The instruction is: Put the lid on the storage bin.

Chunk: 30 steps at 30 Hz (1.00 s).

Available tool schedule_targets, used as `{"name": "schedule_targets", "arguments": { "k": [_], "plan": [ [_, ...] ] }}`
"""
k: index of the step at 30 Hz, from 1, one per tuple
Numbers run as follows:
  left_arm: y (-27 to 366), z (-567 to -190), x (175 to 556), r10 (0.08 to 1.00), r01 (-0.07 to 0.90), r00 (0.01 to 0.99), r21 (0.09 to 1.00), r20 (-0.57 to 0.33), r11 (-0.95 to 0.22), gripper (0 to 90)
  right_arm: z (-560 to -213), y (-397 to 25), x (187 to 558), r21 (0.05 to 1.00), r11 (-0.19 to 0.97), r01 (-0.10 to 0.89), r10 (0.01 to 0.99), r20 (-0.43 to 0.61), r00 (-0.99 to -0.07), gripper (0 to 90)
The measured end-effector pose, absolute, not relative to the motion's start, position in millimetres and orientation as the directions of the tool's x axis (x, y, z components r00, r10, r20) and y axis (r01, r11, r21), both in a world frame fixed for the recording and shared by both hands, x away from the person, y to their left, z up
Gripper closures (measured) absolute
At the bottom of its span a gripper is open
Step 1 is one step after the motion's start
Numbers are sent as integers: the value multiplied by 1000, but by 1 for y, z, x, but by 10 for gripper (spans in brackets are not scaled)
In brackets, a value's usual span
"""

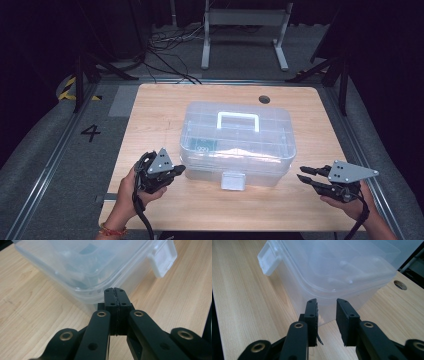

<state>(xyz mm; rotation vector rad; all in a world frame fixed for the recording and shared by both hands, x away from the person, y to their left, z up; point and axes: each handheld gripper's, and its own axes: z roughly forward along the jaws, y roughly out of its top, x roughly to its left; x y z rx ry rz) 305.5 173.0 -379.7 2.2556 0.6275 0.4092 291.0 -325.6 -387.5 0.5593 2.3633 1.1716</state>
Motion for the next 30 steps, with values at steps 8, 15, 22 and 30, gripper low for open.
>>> {"name": "schedule_targets", "arguments": {
  "k": [8,15,22,30],
  "plan": [
    [190,-401,301,578,348,803,673,146,-653,809,-393,-339,289,788,585,191,554,-217,-804,663],
    [208,-422,302,595,385,790,635,150,-670,671,-407,-357,291,764,601,234,585,-221,-781,600],
    [224,-440,304,613,424,779,610,131,-670,389,-431,-386,296,774,561,294,631,-170,-757,462],
    [240,-458,304,642,486,765,610,51,-626,199,-460,-416,295,777,482,405,717,-84,-692,332]
  ]
}}
